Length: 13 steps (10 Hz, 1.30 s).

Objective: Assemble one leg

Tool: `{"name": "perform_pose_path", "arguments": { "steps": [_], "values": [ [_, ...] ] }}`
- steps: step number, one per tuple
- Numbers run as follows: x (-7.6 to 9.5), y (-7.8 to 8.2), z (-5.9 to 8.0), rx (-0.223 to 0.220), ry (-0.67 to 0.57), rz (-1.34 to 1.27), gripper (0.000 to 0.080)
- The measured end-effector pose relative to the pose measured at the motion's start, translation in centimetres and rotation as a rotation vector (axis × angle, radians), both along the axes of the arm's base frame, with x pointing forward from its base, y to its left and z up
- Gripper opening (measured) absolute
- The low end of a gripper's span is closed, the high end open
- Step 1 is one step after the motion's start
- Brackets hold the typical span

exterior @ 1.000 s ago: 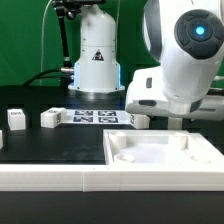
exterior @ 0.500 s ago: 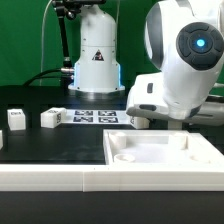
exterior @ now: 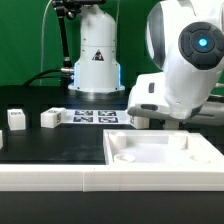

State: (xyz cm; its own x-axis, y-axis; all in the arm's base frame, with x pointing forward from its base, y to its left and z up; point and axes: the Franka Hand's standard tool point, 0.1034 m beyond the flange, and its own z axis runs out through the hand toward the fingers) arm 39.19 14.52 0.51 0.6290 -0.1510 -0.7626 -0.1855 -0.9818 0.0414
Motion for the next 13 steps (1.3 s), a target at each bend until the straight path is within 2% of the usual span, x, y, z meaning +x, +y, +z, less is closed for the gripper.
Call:
{"name": "perform_pose_path", "arguments": {
  "steps": [3, 4, 7, 8, 9, 11, 12, 13],
  "values": [
    [0.0, 0.0, 0.0, 0.000, 0.000, 0.000, 0.0290],
    [0.0, -0.2, 0.5, 0.005, 0.015, 0.006, 0.0291],
    [1.3, -1.3, 5.7, 0.019, 0.055, 0.007, 0.0291],
    [1.7, -1.7, 7.9, 0.022, 0.062, 0.005, 0.0291],
    [2.2, -1.8, 9.2, 0.023, 0.039, 0.005, 0.0291],
    [2.8, -1.5, 8.5, 0.020, -0.012, 0.001, 0.0291],
    [3.4, -1.3, 8.7, 0.013, -0.125, -0.005, 0.0291],
    [3.7, -1.7, 8.0, 0.025, -0.208, 0.024, 0.0291]
  ]
}}
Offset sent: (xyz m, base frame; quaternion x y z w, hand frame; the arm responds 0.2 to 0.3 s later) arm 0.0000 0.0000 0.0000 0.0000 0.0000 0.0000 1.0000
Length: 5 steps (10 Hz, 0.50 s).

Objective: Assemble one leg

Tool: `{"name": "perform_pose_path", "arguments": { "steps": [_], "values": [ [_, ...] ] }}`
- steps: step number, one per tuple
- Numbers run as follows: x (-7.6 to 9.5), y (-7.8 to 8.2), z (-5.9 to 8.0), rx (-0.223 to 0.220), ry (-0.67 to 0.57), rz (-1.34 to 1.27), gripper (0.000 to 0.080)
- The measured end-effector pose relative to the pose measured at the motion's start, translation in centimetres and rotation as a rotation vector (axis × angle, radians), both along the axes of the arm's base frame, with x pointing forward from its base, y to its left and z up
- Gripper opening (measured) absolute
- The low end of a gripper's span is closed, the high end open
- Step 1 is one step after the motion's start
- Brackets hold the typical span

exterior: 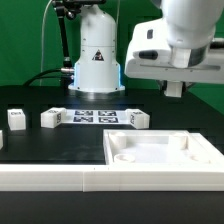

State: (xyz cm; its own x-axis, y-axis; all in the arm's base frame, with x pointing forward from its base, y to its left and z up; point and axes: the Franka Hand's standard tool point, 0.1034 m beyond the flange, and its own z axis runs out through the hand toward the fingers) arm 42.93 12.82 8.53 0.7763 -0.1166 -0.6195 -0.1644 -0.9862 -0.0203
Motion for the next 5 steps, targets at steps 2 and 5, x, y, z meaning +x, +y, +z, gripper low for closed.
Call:
{"name": "perform_pose_path", "arguments": {
  "steps": [2, 5],
  "values": [
    [1.8, -2.7, -1.2, 0.004, -0.143, 0.089, 0.0291],
    [4.4, -4.6, 0.3, 0.021, -0.334, 0.119, 0.0291]
  ]
}}
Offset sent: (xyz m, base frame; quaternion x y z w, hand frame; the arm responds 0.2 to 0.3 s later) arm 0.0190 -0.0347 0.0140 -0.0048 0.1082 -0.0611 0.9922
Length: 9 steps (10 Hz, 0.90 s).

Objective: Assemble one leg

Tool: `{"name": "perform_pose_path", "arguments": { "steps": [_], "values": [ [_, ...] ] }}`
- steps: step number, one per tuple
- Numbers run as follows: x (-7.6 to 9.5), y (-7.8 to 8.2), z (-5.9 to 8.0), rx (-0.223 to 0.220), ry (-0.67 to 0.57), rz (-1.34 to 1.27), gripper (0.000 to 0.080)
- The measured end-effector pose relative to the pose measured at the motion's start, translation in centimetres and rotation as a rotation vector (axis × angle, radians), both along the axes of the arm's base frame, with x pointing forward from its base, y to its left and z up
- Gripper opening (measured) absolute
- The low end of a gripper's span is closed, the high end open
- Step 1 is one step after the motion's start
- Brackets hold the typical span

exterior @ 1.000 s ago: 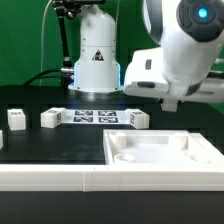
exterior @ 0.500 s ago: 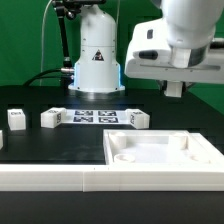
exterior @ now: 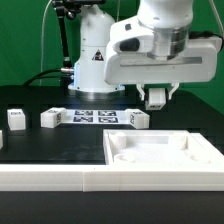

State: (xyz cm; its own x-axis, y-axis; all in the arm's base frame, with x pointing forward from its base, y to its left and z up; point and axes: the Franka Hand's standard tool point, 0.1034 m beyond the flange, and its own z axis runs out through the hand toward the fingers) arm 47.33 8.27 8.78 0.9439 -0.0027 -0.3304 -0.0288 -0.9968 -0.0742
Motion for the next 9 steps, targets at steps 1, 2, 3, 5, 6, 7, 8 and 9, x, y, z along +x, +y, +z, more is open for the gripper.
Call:
{"name": "perform_pose_path", "arguments": {
  "steps": [1, 2, 3, 5, 6, 7, 8, 9],
  "values": [
    [0.5, 0.1, 1.0, -0.003, -0.078, -0.004, 0.0291],
    [0.6, 0.1, 0.9, -0.005, -0.165, -0.008, 0.0291],
    [0.4, 0.1, 0.6, -0.007, -0.196, -0.009, 0.0291],
    [1.3, 0.1, 0.6, -0.006, -0.371, -0.001, 0.0291],
    [1.5, -0.3, 0.9, -0.004, -0.449, 0.036, 0.0291],
    [3.6, -1.2, 3.0, -0.007, -0.538, 0.042, 0.0291],
    [5.2, -1.5, 4.2, -0.012, -0.656, 0.041, 0.0291],
    [5.7, -1.4, 4.5, -0.015, -0.737, 0.041, 0.0291]
  ]
}}
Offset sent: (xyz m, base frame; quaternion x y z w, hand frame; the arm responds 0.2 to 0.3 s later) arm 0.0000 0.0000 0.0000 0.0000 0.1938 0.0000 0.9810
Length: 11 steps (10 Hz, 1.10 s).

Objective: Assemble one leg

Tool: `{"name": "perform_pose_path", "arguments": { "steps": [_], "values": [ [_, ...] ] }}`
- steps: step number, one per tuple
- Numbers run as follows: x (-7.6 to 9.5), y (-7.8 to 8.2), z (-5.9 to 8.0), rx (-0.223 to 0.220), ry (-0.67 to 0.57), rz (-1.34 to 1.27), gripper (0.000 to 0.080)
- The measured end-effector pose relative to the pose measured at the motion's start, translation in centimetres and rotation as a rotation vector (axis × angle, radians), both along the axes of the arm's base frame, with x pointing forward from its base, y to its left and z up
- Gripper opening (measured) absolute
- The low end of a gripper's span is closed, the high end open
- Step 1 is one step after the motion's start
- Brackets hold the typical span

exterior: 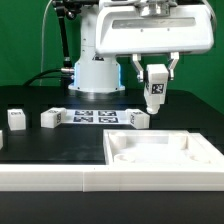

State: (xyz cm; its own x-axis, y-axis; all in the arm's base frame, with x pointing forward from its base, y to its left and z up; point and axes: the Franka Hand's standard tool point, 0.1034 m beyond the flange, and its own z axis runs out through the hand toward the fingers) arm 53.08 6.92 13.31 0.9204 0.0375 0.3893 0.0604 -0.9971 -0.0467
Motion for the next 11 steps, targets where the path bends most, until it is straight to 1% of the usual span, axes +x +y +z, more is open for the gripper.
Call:
{"name": "perform_pose_path", "arguments": {
  "steps": [2, 4, 5, 6, 7, 8, 9, 10, 11],
  "values": [
    [-0.1, -0.5, -0.3, -0.006, -0.157, -0.015, 0.0291],
    [-0.1, -0.6, -0.7, -0.010, -0.160, -0.010, 0.0291],
    [0.2, -0.5, -1.8, -0.026, -0.157, 0.020, 0.0291],
    [1.6, 0.1, -2.4, -0.028, -0.126, 0.042, 0.0291],
    [3.8, 1.1, -1.7, -0.020, -0.145, 0.050, 0.0291],
    [4.9, 1.9, -1.6, -0.011, -0.158, 0.043, 0.0291],
    [5.9, 2.2, -1.8, -0.005, -0.151, 0.040, 0.0291],
    [6.6, 2.4, -1.8, -0.004, -0.158, 0.041, 0.0291],
    [6.5, 2.3, -1.9, -0.004, -0.156, 0.040, 0.0291]
  ]
}}
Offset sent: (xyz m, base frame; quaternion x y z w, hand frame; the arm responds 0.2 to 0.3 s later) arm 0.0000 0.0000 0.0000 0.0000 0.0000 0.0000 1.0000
